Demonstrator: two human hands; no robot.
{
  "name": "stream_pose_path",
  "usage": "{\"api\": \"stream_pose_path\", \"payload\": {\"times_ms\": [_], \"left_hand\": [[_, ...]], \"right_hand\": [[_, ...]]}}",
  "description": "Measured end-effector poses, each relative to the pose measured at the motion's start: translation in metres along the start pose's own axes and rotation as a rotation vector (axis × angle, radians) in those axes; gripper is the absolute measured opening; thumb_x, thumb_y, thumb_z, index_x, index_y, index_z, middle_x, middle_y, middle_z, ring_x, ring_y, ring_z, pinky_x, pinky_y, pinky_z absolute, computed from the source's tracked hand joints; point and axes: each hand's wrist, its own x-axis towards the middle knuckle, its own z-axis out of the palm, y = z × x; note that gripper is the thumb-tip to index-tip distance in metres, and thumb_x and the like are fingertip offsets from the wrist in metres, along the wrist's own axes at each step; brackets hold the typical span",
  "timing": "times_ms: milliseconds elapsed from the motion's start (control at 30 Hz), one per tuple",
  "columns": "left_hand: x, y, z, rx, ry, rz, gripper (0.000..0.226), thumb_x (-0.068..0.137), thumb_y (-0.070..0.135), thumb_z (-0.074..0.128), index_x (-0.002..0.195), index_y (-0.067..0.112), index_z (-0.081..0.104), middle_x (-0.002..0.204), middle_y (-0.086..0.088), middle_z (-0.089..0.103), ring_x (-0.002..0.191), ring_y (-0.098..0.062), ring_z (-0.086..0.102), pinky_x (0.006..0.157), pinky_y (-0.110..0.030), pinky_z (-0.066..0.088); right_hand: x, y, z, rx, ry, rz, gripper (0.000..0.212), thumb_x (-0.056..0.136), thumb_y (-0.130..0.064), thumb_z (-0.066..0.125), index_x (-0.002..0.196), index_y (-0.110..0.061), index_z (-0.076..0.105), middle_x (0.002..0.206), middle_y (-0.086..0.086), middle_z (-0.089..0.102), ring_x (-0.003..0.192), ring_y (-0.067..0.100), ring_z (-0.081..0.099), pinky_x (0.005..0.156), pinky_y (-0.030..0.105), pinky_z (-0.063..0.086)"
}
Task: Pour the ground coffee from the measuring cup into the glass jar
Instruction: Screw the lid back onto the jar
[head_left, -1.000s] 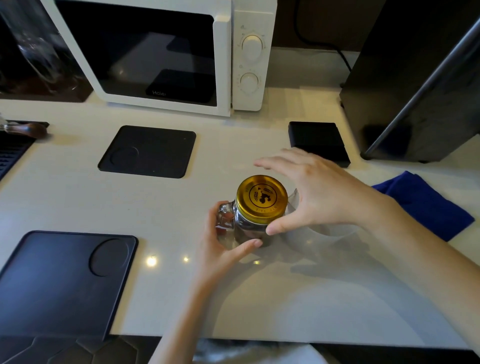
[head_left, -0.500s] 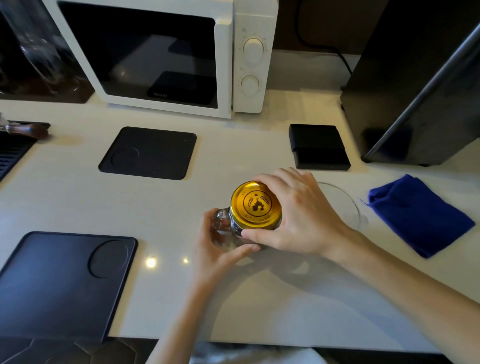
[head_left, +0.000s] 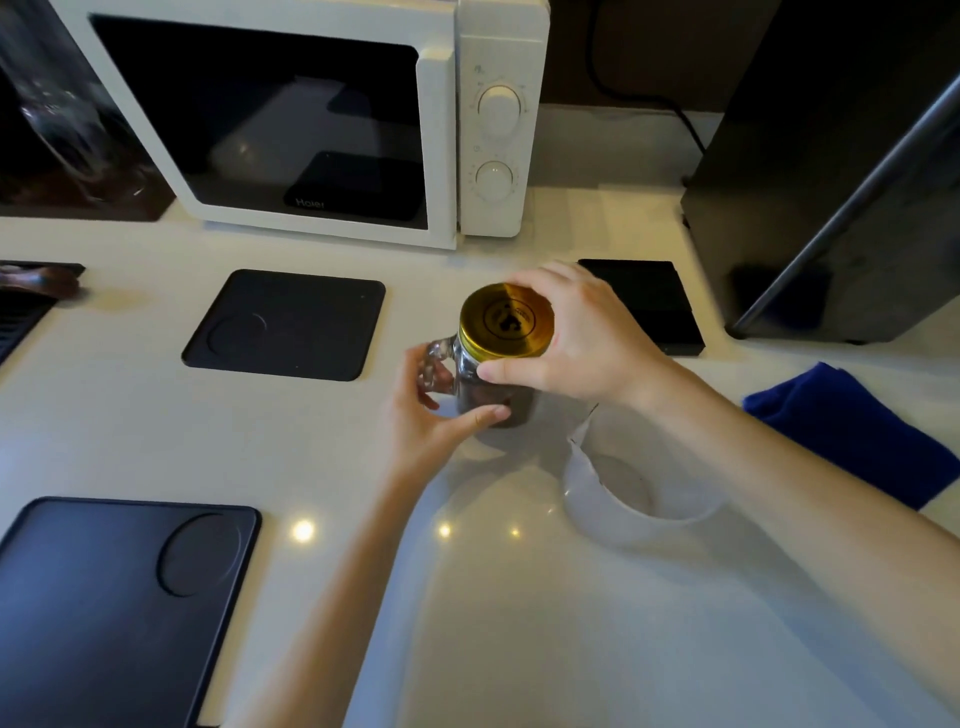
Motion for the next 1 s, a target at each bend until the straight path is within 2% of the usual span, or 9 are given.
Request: {"api": "stream_pose_path", "payload": {"times_ms": [100, 267, 433, 667, 800, 933, 1000], "left_hand": [[0.019, -0.005, 0.005, -0.007, -0.009, -0.043, 0.081, 0.045, 0.042, 0.087, 0.112, 0.023, 0.045, 0.099, 0.015, 0.057, 0.092, -0.006, 0.059, 0.078, -0.026, 0.051], [0.04, -0.014, 0.009, -0.011, -0.028, -0.131, 0.077, 0.047, 0.039, 0.087, 0.111, 0.029, 0.045, 0.102, 0.019, 0.058, 0.095, 0.005, 0.06, 0.088, -0.036, 0.054], [0.054, -0.019, 0.01, -0.011, -0.026, -0.145, 0.082, 0.045, 0.048, 0.083, 0.115, 0.026, 0.047, 0.105, 0.013, 0.061, 0.102, -0.011, 0.062, 0.087, -0.046, 0.055], [0.067, -0.023, 0.008, 0.017, -0.061, -0.162, 0.091, 0.048, 0.053, 0.08, 0.126, 0.024, 0.043, 0.117, 0.001, 0.06, 0.107, -0.011, 0.06, 0.088, -0.042, 0.055], [0.067, -0.024, 0.009, 0.003, -0.067, -0.179, 0.095, 0.055, 0.044, 0.083, 0.135, 0.023, 0.037, 0.126, 0.0, 0.057, 0.112, -0.012, 0.058, 0.092, -0.043, 0.054], [0.061, -0.019, 0.01, 0.036, -0.073, -0.216, 0.108, 0.057, 0.05, 0.08, 0.144, 0.035, 0.019, 0.146, -0.002, 0.042, 0.127, -0.02, 0.046, 0.101, -0.044, 0.046], [0.054, -0.014, 0.009, 0.057, -0.046, -0.244, 0.113, 0.059, 0.046, 0.081, 0.147, 0.032, 0.011, 0.153, -0.003, 0.031, 0.134, -0.02, 0.037, 0.108, -0.043, 0.038]], "right_hand": [[0.017, 0.01, 0.003, -0.014, -0.011, 0.018, 0.073, 0.062, -0.05, 0.078, 0.122, -0.016, 0.051, 0.117, 0.003, 0.056, 0.108, 0.017, 0.046, 0.093, 0.04, 0.043], [0.038, 0.02, 0.004, -0.022, -0.023, 0.033, 0.072, 0.062, -0.049, 0.078, 0.12, -0.016, 0.053, 0.114, 0.003, 0.057, 0.107, 0.018, 0.047, 0.092, 0.037, 0.042], [0.054, 0.027, 0.005, -0.041, -0.014, 0.037, 0.071, 0.06, -0.052, 0.078, 0.117, -0.018, 0.055, 0.103, -0.002, 0.053, 0.101, 0.015, 0.047, 0.09, 0.037, 0.041], [0.066, 0.029, 0.004, -0.019, -0.018, 0.042, 0.072, 0.061, -0.049, 0.079, 0.12, -0.016, 0.053, 0.114, 0.003, 0.056, 0.105, 0.017, 0.047, 0.091, 0.036, 0.042], [0.064, 0.028, 0.003, -0.034, -0.074, 0.044, 0.079, 0.065, -0.051, 0.075, 0.129, -0.014, 0.045, 0.122, 0.006, 0.053, 0.113, 0.021, 0.044, 0.096, 0.039, 0.039], [0.059, 0.023, -0.006, -0.146, -0.157, 0.041, 0.089, 0.072, -0.053, 0.068, 0.14, -0.012, 0.028, 0.141, 0.009, 0.042, 0.129, 0.024, 0.032, 0.104, 0.039, 0.028], [0.051, 0.02, -0.016, -0.088, -0.168, 0.066, 0.086, 0.078, -0.048, 0.065, 0.143, -0.013, 0.022, 0.148, 0.008, 0.034, 0.135, 0.022, 0.027, 0.107, 0.036, 0.026]]}}
